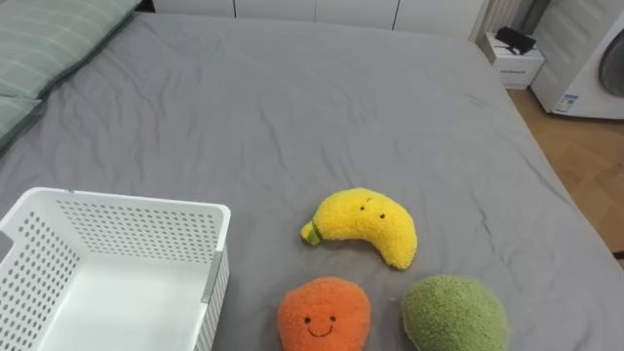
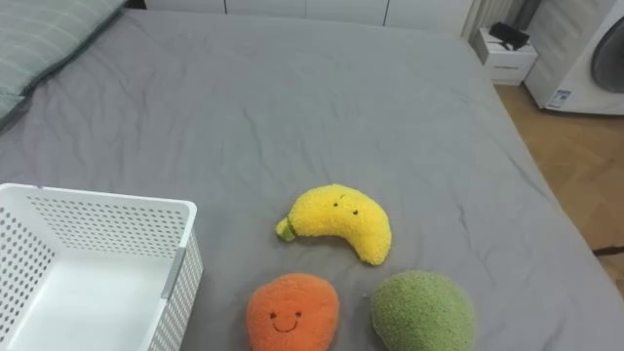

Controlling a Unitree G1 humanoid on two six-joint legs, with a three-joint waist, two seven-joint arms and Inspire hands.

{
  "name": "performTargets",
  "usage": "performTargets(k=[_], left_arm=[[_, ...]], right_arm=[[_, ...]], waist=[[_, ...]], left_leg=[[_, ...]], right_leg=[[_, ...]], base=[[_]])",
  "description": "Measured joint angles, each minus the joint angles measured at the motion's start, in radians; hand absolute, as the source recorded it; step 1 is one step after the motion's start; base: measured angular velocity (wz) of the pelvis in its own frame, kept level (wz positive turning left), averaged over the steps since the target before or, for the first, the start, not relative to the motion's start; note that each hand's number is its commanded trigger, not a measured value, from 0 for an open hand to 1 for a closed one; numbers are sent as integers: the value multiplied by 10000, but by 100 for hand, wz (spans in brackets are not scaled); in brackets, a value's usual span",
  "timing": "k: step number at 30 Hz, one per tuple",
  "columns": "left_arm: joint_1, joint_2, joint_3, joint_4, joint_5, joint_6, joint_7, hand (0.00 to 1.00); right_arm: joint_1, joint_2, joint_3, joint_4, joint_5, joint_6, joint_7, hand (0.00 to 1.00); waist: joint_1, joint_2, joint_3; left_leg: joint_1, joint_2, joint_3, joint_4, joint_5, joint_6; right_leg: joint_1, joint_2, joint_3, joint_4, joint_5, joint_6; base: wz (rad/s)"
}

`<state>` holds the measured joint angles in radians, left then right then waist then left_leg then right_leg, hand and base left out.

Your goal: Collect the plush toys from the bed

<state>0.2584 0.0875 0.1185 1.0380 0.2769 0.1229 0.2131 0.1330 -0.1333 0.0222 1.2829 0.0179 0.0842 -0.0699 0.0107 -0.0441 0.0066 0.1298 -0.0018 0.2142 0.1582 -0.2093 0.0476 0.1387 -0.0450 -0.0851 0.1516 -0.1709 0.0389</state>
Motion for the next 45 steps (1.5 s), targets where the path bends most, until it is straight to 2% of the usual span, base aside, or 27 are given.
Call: performTargets(k=[18, 23, 27, 30, 33, 36, 38, 40, 45], left_arm=[[-26, -13, 72, -63, -4, -2, 23, 0], [-68, -16, 139, -61, -128, -2, 16, 0], [-86, -11, 179, -35, -609, 1, 18, 0], [-86, -9, 360, 57, -680, 0, 16, 0], [-62, 9, 831, 56, -654, -11, 2, 0], [-46, 138, 1360, 51, -662, -21, -8, 0], [-43, 227, 1440, 50, -662, -21, -42, 0], [8, 360, 1444, 51, -655, -21, -104, 0], [60, 650, 1472, 50, -653, -61, -79, 0]], right_arm=[[25, 5, 13, -1, 280, 9, 27, 0], [26, 21, -2, 56, 925, -3, -73, 0], [37, 21, -116, 138, 2043, -55, -150, 0], [91, 25, -747, 157, 2931, -57, -154, 0], [105, 17, -1679, 157, 3618, -42, -269, 0], [39, -79, -2457, 104, 4206, -38, -521, 0], [-2, -218, -2777, 92, 4230, -37, -605, 0], [-193, -551, -3324, 45, 4207, 27, -686, 0], [-452, -1227, -3779, -818, 4196, -83, -1293, 0]], waist=[[216, 32, -20], [204, 34, -22], [-4, 4, -3], [-130, -26, 10], [-251, -66, 3], [-406, -137, -10], [-453, -175, -10], [-554, -241, -12], [-596, -392, 27]], left_leg=[[-30, 53, 14, 39, -11, -42], [-34, 60, -11, 38, -12, -47], [10, 62, -20, 41, -14, -55], [62, 65, -12, 41, -18, -60], [54, 64, -46, 41, -21, -63], [53, 81, -55, 46, -12, -79], [43, 82, -65, 47, -8, -87], [24, 70, -59, 49, -6, -88], [7, 52, 0, 46, 5, -98]], right_leg=[[-14, 41, -7, 4, 10, -16], [-2, 47, -22, 6, 14, -22], [52, 59, -10, 5, 19, -30], [92, 60, -10, 6, 26, -40], [91, 66, -9, 10, 35, -54], [88, 81, -12, 16, 35, -54], [85, 89, -3, 14, 35, -54], [64, 85, -8, -4, 35, -54], [9, 88, 24, -25, 31, -53]], base=[[0], [1], [0], [-1], [1], [0], [0], [0], [-2]])
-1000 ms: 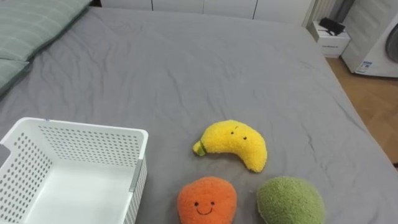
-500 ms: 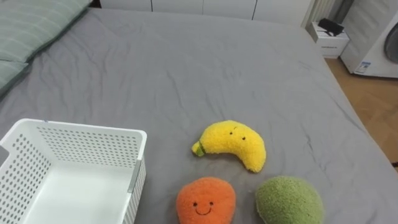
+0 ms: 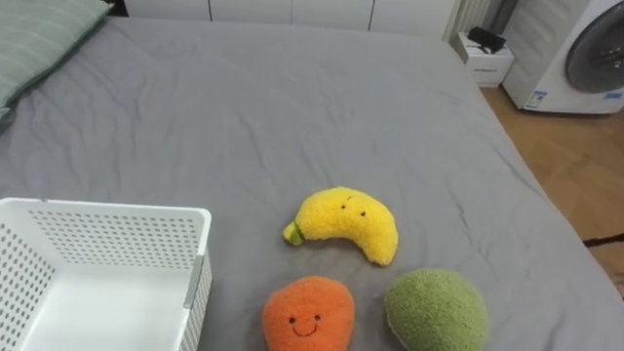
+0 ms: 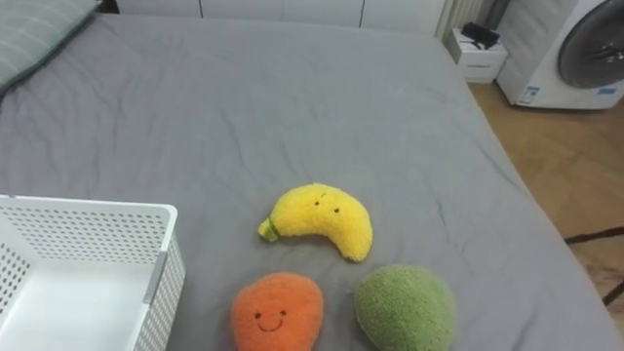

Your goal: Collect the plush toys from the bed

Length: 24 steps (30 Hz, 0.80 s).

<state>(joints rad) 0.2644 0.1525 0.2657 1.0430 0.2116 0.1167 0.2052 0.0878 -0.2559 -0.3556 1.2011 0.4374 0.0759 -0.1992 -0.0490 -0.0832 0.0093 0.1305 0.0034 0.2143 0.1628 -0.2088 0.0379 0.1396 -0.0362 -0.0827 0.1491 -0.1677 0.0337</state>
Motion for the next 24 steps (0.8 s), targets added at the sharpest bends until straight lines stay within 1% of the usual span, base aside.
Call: performTargets(k=[2, 4, 5, 6, 9, 10, 11, 13, 15, 16, 17, 19, 21, 24], left_arm=[[-4, -5, 72, -25, 0, -73, 43, 0], [-63, 2, 60, -68, -8, -76, 46, 0], [-67, 6, 49, -68, -8, -76, 46, 0], [-67, 6, 33, -78, -4, -77, 46, 0], [-70, 2, 27, -120, 192, -78, 46, 0], [-81, 2, 29, -119, 211, -81, 47, 0], [-89, 2, 29, -119, 214, -93, 47, 0], [-77, -35, 33, -228, 213, -120, 47, 0], [-56, -75, 13, -261, 207, -126, 55, 0], [-36, -84, -104, -264, 208, -128, 84, 0], [-26, -86, -167, -264, 216, -128, 89, 0], [19, -88, -314, -287, 270, -128, 92, 0], [47, -98, -366, -287, 378, -143, 97, 0], [56, -109, -423, -326, 607, -163, 241, 0]], right_arm=[[-50, -65, -115, -697, -40, -95, -344, 0], [-242, -67, -168, -1833, -99, -142, -753, 0], [-296, -67, -165, -2080, -132, -148, -840, 0], [-376, -64, -158, -2606, -264, -183, -956, 0], [-398, -53, -149, -4405, -877, -242, -1297, 0], [-450, -53, -125, -4970, -1162, -377, -1410, 0], [-479, -53, -92, -5208, -1377, -440, -1482, 0], [-517, -44, 13, -6309, -2192, -556, -1576, 0], [-450, -44, 125, -7135, -2517, -684, -1577, 0], [-295, -42, 233, -7776, -2544, -691, -1580, 0], [-225, -40, 294, -8076, -2557, -701, -1580, 0], [-172, -38, 575, -8824, -2859, -731, -1569, 0], [-157, -27, 776, -9206, -3077, -737, -1520, 0], [-183, -29, 1230, -9387, -3497, -746, -1238, 0]], waist=[[5, -104, -26], [-24, -123, -29], [-22, -188, -20], [-18, -185, -41], [26, -120, -15], [44, -94, -6], [59, -84, -8], [86, -31, -14], [109, 27, -9], [140, 82, -21], [157, 109, -28], [178, 193, -66], [267, 238, -80], [330, 240, -85]], left_leg=[[-59, 10, 3, 1, 7, -5], [-163, 26, 10, 60, 22, -7], [-169, 26, 27, 50, 28, -10], [-183, 16, 39, 39, 29, -12], [-198, 13, 34, -6, 32, -18], [-216, 26, 33, -7, 31, -20], [-228, 28, 33, -7, 31, -20], [-307, 53, 31, 2, 33, -25], [-310, 51, 36, -1, 34, -25], [-317, 51, 28, -7, 34, -25], [-319, 53, 24, -7, 33, -25], [-320, 57, 22, -11, 35, -26], [-306, 58, 31, -11, 39, -30], [-292, 68, 24, 3, 53, -36]], right_leg=[[-115, -1, 3, 16, -1, 0], [-219, 2, -4, 12, 5, -10], [-238, 3, 0, 13, 5, -9], [-253, 9, 0, 13, 5, -10], [-280, 19, -3, 14, 5, -10], [-296, 26, -9, 16, 5, -10], [-308, 27, -20, 17, 6, -10], [-377, 28, -24, 26, 8, -12], [-386, 28, -22, 27, 10, -13], [-390, 28, -29, 28, 10, -13], [-386, 27, -34, 30, 10, -13], [-347, 24, -45, 48, 10, -13], [-341, 24, -41, 59, 10, -13], [-336, 27, -39, 62, 15, -20]], base=[[0], [0], [0], [0], [0], [0], [0], [0], [0], [0], [0], [0], [0], [0]])
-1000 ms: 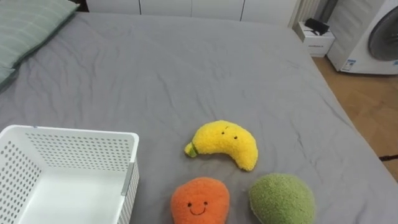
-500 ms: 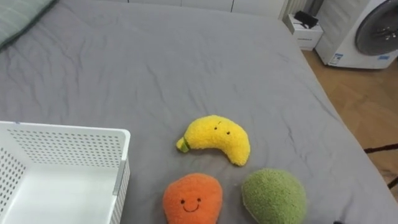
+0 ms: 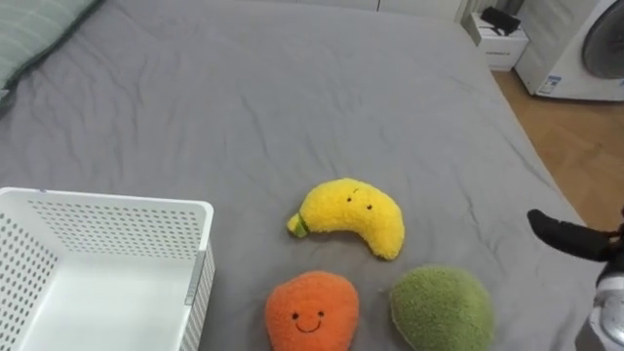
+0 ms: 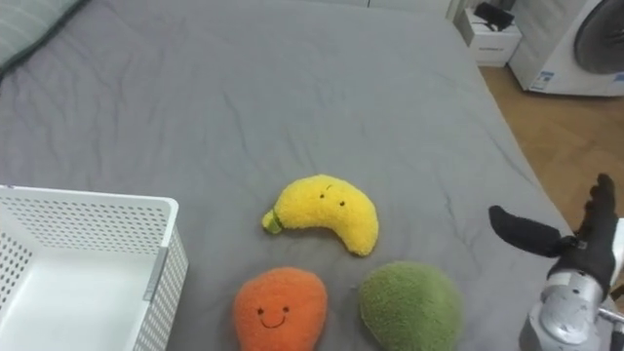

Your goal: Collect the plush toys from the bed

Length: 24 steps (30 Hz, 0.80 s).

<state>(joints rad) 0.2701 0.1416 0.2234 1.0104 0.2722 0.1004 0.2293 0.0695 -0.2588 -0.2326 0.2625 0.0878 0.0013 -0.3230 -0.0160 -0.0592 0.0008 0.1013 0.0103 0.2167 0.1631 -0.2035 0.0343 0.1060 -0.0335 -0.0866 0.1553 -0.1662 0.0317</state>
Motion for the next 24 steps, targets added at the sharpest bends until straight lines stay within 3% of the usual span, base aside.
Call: performTargets(k=[8, 15, 24], left_arm=[[96, -132, -200, -174, -15, 25, 60, 0], [45, -129, -493, -173, -35, 31, 53, 0], [27, -131, -602, -200, -260, 64, 28, 0]], right_arm=[[84, 56, 1065, 47, -163, 9, 1012, 0], [284, 81, 1785, 1282, -145, 241, 2293, 0], [274, 83, 2269, 2338, -951, 561, 3375, 0]], waist=[[4, -2, 13], [179, -43, 10], [257, -167, -61]], left_leg=[[58, 0, -22, -5, -1, -1], [39, -2, -28, -4, -2, -1], [-9, -8, -31, 7, -2, -2]], right_leg=[[91, 0, -20, 2, 3, -4], [33, -4, -23, -5, 3, -3], [52, -15, -160, -27, 9, -8]], base=[[0], [0], [1]])
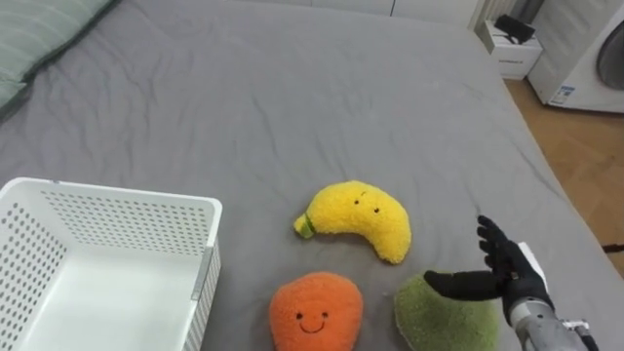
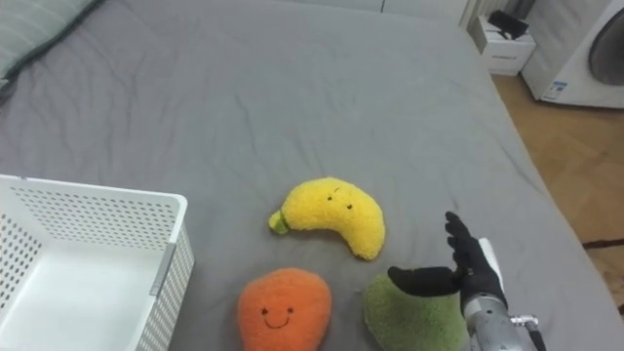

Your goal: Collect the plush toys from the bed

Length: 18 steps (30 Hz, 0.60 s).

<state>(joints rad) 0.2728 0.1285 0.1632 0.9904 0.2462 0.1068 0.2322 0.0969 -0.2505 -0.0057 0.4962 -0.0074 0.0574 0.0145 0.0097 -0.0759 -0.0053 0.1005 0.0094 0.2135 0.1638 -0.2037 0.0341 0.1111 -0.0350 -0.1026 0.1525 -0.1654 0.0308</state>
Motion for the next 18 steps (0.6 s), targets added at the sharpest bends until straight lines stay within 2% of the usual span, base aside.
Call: performTargets(k=[3, 6, 9, 13, 18], left_arm=[[1, -14, 13, -52, 2, 182, 0, 0], [20, -36, 20, -235, 7, 390, 2, 0], [61, -35, 15, -473, 16, 498, 8, 0], [78, -28, -12, -498, 97, 492, 93, 0], [68, -15, -133, -499, 98, 479, 216, 0]], right_arm=[[7, 1, 0, 418, -425, 353, 234, 0], [6, 3, -3, 563, -1077, 475, 286, 0], [-15, 10, -3, 868, -1348, 488, 320, 0], [-323, 196, 10, 1946, -1512, 396, 229, 0], [-524, 218, 39, 2703, -1512, 266, 138, 0]], waist=[[16, -3, 19], [12, -12, 20], [28, -33, 24], [175, -101, 51], [253, -164, 59]], left_leg=[[7, 7, 7, -4, 0, 0], [-1, 23, -3, -14, -4, -1], [4, 23, -66, -3, -4, -3], [74, 24, -88, -3, -4, -5], [150, 25, -125, 12, -15, -12]], right_leg=[[43, -3, -8, 5, 2, -2], [58, 1, -25, 10, 6, -9], [104, 0, -97, 4, 7, -11], [192, 7, -98, 0, 8, -12], [286, 7, -132, -4, 8, -12]], base=[[0], [0], [5], [0], [0]])
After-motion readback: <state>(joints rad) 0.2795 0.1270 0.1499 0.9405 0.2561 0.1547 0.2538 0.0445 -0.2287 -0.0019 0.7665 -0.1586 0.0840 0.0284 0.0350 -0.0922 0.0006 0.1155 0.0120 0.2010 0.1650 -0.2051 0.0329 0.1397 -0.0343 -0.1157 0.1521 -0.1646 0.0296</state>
